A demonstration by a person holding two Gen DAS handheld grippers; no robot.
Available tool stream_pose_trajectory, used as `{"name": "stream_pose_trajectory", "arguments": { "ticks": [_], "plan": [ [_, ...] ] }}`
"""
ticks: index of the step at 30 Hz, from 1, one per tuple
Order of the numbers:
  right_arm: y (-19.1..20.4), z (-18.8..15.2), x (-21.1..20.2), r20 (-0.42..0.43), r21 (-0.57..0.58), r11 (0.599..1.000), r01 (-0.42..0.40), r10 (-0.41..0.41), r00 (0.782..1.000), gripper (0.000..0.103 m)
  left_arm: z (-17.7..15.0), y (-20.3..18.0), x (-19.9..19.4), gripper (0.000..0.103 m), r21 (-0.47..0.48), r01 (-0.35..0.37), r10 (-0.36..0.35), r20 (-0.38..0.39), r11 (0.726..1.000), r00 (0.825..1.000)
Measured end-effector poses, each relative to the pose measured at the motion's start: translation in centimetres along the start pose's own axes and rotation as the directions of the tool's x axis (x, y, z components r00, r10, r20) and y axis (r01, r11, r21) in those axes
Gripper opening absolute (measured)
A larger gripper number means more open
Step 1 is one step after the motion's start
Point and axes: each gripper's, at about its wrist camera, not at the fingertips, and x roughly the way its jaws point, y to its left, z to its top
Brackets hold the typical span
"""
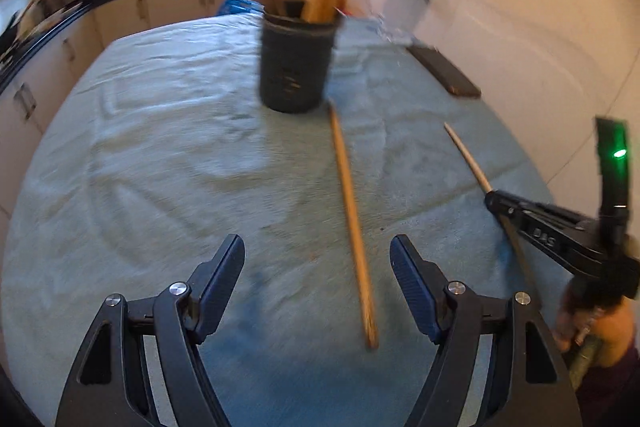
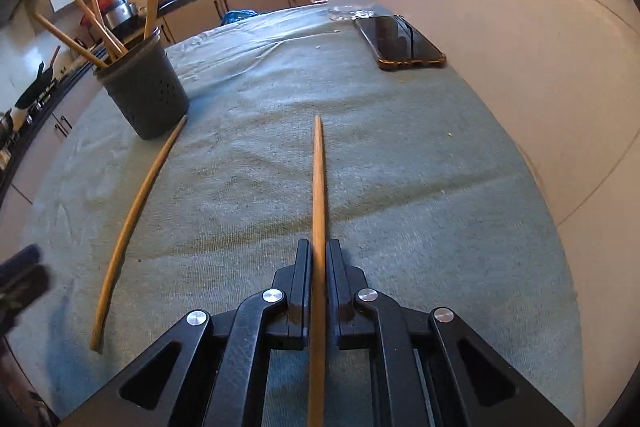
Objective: Organize utensils
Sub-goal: 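Grasp a chopstick with the left tool while the right tool grasps another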
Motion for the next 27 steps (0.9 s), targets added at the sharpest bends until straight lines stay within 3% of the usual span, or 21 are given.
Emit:
{"name": "stream_pose_trajectory", "arguments": {
  "ticks": [2, 4, 9, 10, 14, 17, 19, 22, 25, 27],
  "plan": [
    [0.1, -0.1, 0.0, 0.005, -0.001, 1.000, 0.000, 0.000, 1.000, 0.008, 0.7, -1.1, 2.0, 0.073, 0.048, -0.006, 0.007, -0.039, 0.999, 0.999],
    [-0.3, -0.2, -0.1, 0.003, 0.011, 1.000, -0.011, 0.011, 1.000, 0.008, 1.3, -1.7, 3.4, 0.065, 0.074, -0.010, 0.015, -0.064, 0.997, 0.998],
    [-0.7, 0.4, 0.7, -0.006, 0.060, 0.995, -0.076, 0.077, 0.997, 0.008, 2.0, -2.7, 5.2, 0.013, 0.115, -0.053, 0.063, -0.086, 0.992, 0.994],
    [-0.8, 0.4, 0.7, -0.008, 0.063, 0.995, -0.083, 0.083, 0.996, 0.008, 2.1, -2.5, 5.2, 0.008, 0.102, -0.052, 0.061, -0.086, 0.993, 0.994],
    [-1.0, 0.5, 0.7, -0.011, 0.059, 0.992, -0.109, 0.110, 0.994, 0.008, 1.7, -1.2, 4.8, 0.007, -0.032, 0.018, -0.022, -0.127, 0.999, 0.992],
    [-1.1, 0.2, 0.4, -0.017, 0.056, 0.991, -0.121, 0.123, 0.992, 0.008, -0.3, 0.5, 3.4, 0.007, -0.184, 0.076, -0.107, -0.165, 0.980, 0.981],
    [-1.3, -0.2, 0.0, -0.022, 0.058, 0.990, -0.129, 0.130, 0.991, 0.008, -1.5, 1.0, 2.5, 0.007, -0.238, 0.079, -0.121, -0.168, 0.968, 0.978],
    [-1.3, -0.8, -0.5, -0.029, 0.050, 0.991, -0.126, 0.127, 0.991, 0.008, -2.5, 0.8, 1.6, 0.008, -0.234, 0.085, -0.130, -0.182, 0.968, 0.975],
    [-1.1, -0.8, -0.6, -0.050, 0.046, 0.991, -0.128, 0.130, 0.990, 0.012, -1.8, 0.4, 1.3, 0.022, -0.215, 0.096, -0.139, -0.196, 0.972, 0.971],
    [-1.1, -0.5, -0.6, -0.070, 0.039, 0.987, -0.153, 0.156, 0.985, 0.023, -1.0, 0.4, 1.5, 0.029, -0.226, 0.107, -0.154, -0.201, 0.968, 0.967]
  ]
}}
